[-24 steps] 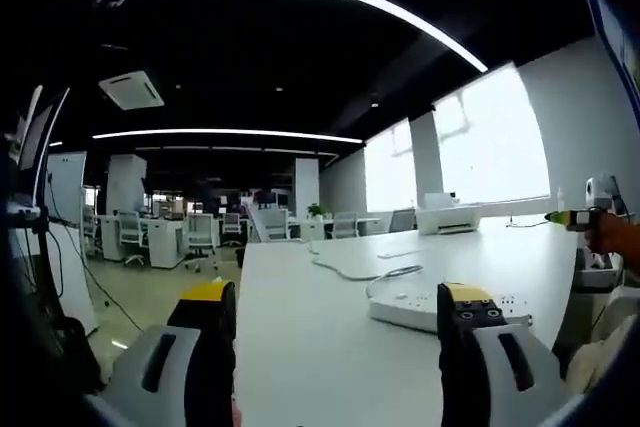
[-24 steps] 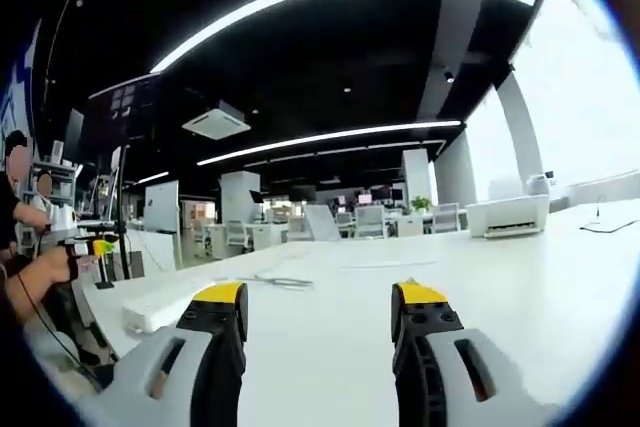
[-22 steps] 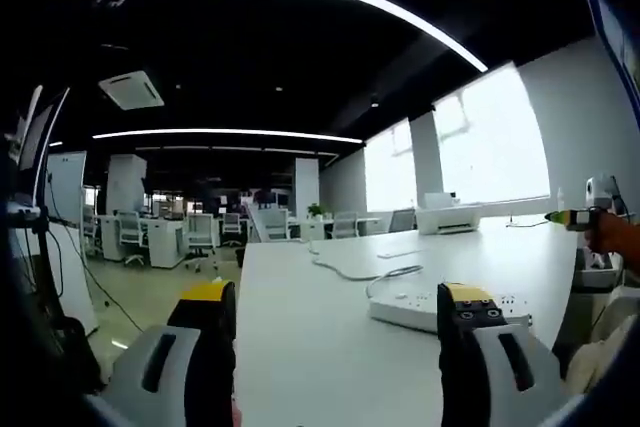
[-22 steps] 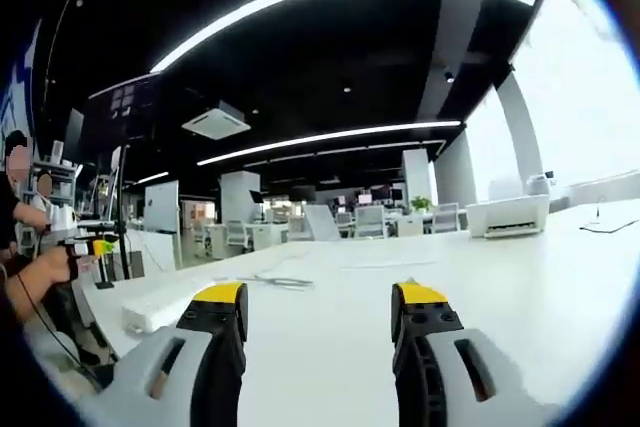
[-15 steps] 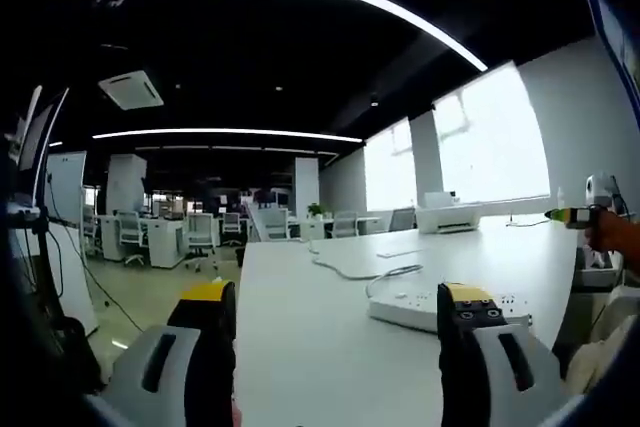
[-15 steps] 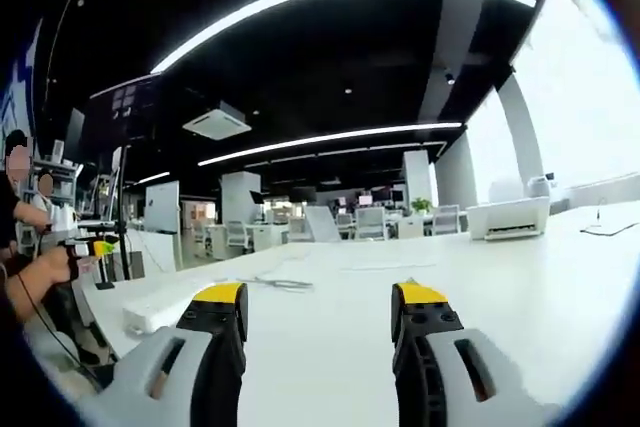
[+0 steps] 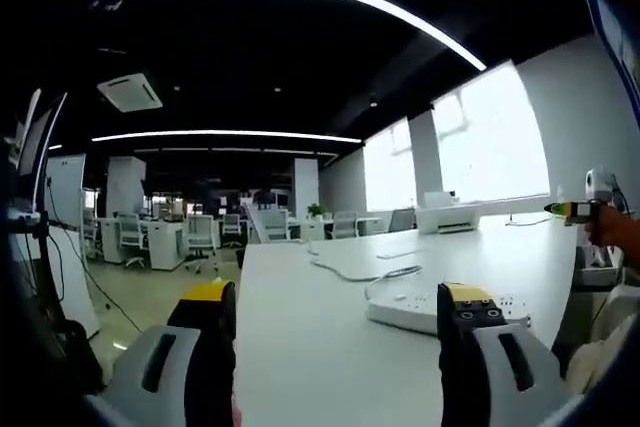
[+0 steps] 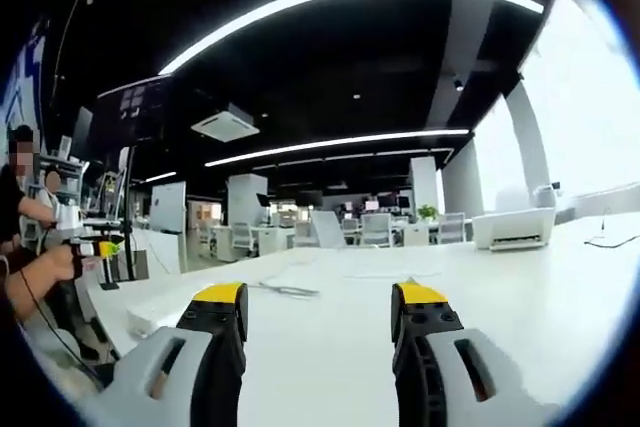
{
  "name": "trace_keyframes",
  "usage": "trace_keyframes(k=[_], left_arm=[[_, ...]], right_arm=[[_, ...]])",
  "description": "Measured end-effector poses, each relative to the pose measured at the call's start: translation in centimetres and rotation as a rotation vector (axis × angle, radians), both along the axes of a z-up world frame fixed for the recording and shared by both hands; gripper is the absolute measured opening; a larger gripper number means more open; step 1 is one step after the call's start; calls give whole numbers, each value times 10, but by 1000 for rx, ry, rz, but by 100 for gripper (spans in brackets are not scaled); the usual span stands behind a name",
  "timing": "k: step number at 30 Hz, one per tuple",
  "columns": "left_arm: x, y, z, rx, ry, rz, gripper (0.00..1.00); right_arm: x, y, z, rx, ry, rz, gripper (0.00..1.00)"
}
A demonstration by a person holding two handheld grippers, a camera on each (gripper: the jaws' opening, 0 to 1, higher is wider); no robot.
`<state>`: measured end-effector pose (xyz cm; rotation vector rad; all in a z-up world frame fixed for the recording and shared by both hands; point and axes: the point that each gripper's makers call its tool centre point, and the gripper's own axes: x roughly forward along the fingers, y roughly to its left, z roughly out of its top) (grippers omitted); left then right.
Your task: Pick up the power strip scattered on the table, fix it on the side mounting bracket of the table, and press the switch
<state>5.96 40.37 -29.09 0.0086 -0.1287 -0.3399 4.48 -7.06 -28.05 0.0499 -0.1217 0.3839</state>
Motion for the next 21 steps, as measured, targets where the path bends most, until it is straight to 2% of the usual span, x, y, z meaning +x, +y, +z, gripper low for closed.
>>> trace_keyframes(k=[8, 21], left_arm=[[-3, -5, 6, 6, -9, -17, 86], [-6, -16, 12, 13, -22, -35, 86]], right_arm=[[-10, 17, 3, -6, -3, 27, 54], [-24, 27, 8, -3, -13, 54, 54]])
